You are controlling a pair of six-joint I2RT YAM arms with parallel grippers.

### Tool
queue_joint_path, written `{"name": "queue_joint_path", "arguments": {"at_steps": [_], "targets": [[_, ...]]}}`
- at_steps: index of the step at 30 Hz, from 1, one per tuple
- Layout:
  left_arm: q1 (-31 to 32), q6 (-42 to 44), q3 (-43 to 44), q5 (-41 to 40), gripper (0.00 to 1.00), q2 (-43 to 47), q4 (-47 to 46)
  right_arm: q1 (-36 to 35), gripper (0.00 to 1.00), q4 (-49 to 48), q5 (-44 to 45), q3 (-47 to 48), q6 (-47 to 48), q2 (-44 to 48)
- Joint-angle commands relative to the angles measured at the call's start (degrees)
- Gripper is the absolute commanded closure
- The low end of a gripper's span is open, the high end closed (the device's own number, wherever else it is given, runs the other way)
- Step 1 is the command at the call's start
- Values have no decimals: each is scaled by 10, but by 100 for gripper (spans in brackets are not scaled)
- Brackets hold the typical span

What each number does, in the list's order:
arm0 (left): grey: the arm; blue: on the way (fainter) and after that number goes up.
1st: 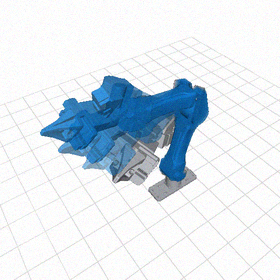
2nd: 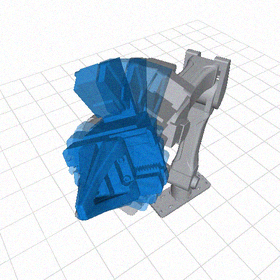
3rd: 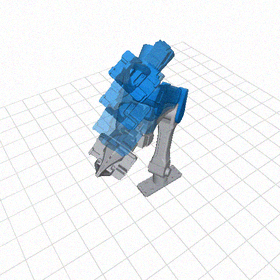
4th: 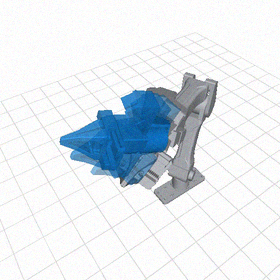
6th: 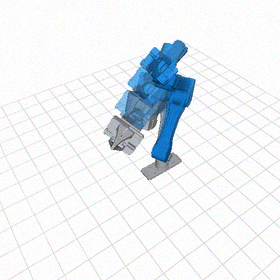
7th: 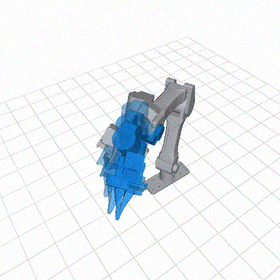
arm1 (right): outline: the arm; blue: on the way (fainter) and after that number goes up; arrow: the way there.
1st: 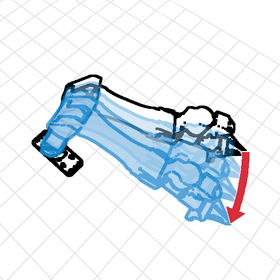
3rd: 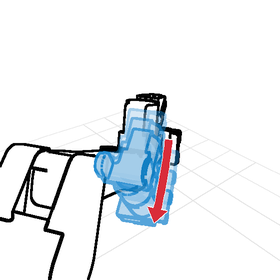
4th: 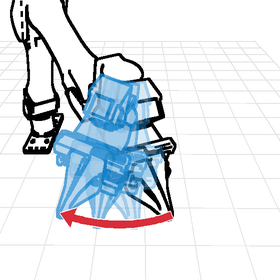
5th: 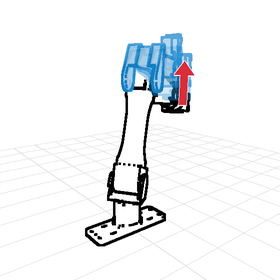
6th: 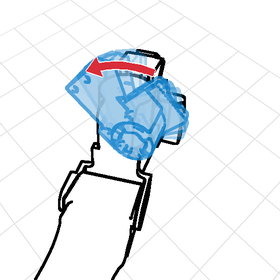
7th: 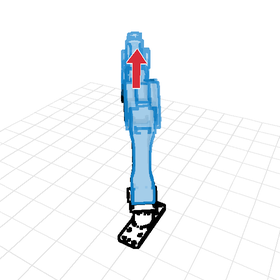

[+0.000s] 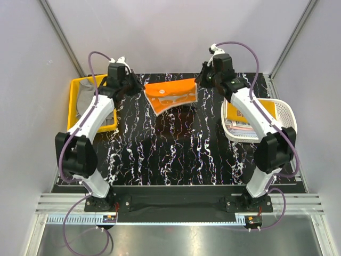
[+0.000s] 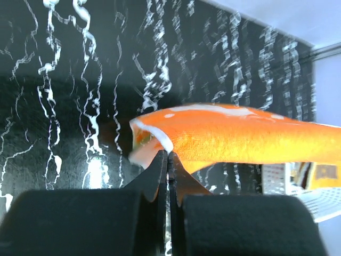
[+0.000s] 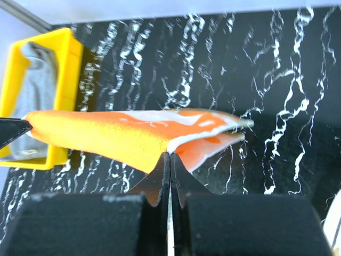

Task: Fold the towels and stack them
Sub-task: Fold the towel

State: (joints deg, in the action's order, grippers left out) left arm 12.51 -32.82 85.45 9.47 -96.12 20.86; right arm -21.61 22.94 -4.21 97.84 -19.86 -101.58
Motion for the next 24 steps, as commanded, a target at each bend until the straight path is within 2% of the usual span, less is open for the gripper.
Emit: {"name": "queue_joint_path", "arguments": {"at_steps": [1, 8, 15, 19, 21, 24], "targets": [[-1, 11, -38, -8, 100, 86, -53, 2, 100, -39, -21, -21, 24, 74], [8, 11, -122, 19, 100, 202, -84, 2, 100, -63, -69, -120, 13, 176], [48, 21, -153, -17, 100, 298, -9, -19, 100, -19, -82, -175, -22, 264], [52, 4, -158, -38, 100, 291, 40, -21, 100, 16, -70, -187, -54, 262], [49, 2, -155, -54, 100, 255, 57, -21, 100, 8, -57, -205, -60, 249], [32, -6, -154, -46, 100, 196, 42, -17, 100, -9, -45, -201, -51, 158]]}}
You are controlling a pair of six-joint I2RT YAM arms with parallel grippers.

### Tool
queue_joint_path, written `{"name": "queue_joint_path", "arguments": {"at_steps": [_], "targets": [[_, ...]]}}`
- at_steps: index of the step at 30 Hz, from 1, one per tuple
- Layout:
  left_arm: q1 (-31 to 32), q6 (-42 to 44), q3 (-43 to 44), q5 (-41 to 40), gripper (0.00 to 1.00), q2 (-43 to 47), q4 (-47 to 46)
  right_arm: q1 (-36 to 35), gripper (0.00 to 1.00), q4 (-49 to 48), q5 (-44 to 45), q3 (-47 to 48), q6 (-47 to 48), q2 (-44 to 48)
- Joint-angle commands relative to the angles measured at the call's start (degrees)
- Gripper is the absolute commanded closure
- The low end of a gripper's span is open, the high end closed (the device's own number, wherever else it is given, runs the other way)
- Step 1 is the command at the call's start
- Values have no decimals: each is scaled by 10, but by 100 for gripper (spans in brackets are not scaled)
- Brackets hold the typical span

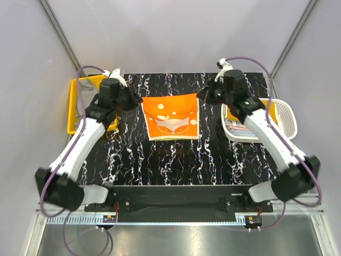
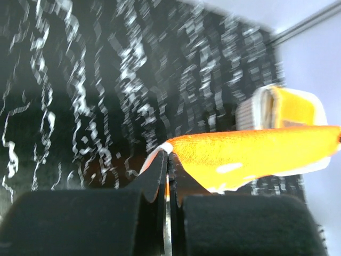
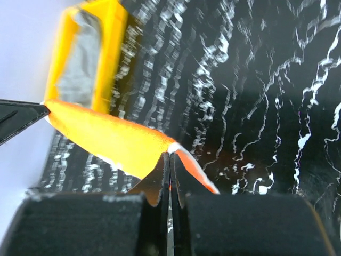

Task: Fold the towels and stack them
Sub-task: Fold the towel

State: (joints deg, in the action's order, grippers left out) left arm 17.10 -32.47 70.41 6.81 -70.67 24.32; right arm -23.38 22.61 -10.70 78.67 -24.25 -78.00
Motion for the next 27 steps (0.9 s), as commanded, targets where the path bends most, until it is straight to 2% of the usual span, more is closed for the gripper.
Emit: {"name": "queue_joint_path", "arguments": {"at_steps": [1, 5, 6, 7, 9, 12, 17, 22, 24, 27], "targets": [[-26, -16, -2, -6, 100, -112, -13, 3, 100, -19, 19, -6, -4, -106], [-51, -12, 61, 10, 100, -261, -82, 41, 100, -93, -13, 38, 16, -259], [-58, -13, 85, 18, 100, -291, -94, 47, 100, -109, -18, 77, 15, -325], [-73, -16, 109, 39, 100, -353, -113, 54, 100, -112, -33, 102, 17, -356], [-88, -13, 173, 55, 100, -400, -132, 75, 100, -124, -37, 167, 15, -432], [-104, 3, 266, 66, 100, -488, -111, 94, 100, -105, -48, 251, 24, -499], [-117, -4, 295, 97, 100, -536, -153, 100, 98, -118, -44, 290, 40, -531], [-119, -8, 261, 117, 99, -533, -211, 101, 98, -172, -52, 259, 44, -523], [-119, -9, 249, 119, 94, -530, -226, 101, 98, -186, -56, 244, 46, -515], [-118, -10, 235, 126, 93, -530, -234, 101, 98, -199, -62, 218, 46, -502]]}}
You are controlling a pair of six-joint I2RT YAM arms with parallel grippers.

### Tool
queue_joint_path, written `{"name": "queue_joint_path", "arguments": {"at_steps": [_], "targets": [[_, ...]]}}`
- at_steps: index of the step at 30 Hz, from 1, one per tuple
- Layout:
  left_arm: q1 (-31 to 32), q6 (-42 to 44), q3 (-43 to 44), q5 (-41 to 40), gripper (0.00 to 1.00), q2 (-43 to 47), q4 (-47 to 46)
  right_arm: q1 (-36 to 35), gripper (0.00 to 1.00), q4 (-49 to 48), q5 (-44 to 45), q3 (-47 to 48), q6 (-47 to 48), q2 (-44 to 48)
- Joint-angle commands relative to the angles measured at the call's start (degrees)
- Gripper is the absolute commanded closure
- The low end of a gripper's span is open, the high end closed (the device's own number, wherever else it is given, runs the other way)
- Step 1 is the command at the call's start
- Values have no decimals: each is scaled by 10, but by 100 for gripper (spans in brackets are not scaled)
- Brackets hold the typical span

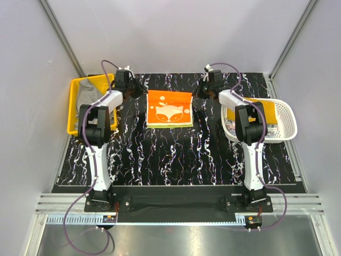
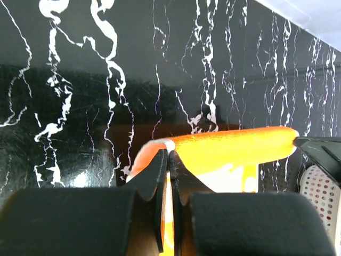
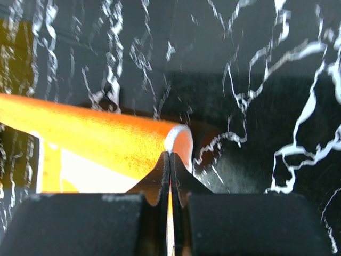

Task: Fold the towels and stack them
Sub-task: Fold the towel

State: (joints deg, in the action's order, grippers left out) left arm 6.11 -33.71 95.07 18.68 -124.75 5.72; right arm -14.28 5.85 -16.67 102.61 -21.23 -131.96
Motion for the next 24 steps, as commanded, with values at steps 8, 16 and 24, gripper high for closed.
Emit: {"name": "queue_joint_path", "arguments": {"at_steps": [8, 16, 24], "targets": [[-9, -18, -150, 14, 93, 88, -113, 9, 99, -81, -11, -124, -1, 100], [-7, -37, -242, 13, 94, 152, -157, 5, 99, -110, -19, -212, -18, 159], [0, -42, -283, 11, 96, 181, -167, -8, 99, -132, -20, -277, -30, 192]]}}
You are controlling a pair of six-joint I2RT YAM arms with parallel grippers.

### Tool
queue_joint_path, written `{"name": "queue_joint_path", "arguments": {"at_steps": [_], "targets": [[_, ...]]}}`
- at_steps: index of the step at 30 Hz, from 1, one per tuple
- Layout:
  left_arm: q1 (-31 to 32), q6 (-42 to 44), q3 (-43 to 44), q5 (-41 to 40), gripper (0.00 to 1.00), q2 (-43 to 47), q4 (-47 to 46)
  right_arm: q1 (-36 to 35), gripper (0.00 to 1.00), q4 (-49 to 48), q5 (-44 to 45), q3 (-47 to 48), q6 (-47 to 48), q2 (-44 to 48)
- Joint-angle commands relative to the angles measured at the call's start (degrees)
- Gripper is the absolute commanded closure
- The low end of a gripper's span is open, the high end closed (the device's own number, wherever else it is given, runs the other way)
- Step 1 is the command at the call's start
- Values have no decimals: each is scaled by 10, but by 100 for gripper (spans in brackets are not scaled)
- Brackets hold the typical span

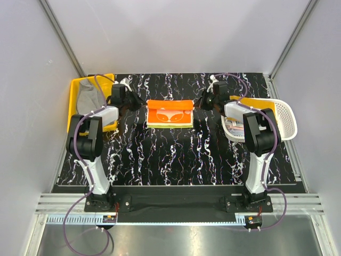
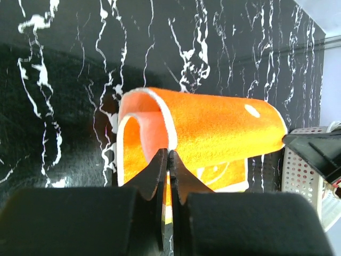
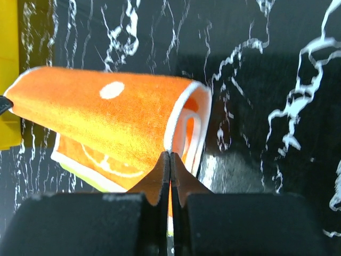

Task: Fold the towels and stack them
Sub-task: Fold the towel

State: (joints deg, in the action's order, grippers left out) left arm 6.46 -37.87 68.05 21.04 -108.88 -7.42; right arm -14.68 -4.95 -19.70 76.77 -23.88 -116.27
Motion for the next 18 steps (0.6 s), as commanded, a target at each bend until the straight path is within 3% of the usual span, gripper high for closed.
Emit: {"name": "queue_joint_path", "arguments": {"at_steps": [1, 18], "targets": [[-3, -3, -19, -13, 96, 28, -40, -6, 99, -26, 14, -24, -5, 38], [5, -8, -127, -13, 98, 85, -68, -32, 100, -46, 31, -109, -15, 86]]}}
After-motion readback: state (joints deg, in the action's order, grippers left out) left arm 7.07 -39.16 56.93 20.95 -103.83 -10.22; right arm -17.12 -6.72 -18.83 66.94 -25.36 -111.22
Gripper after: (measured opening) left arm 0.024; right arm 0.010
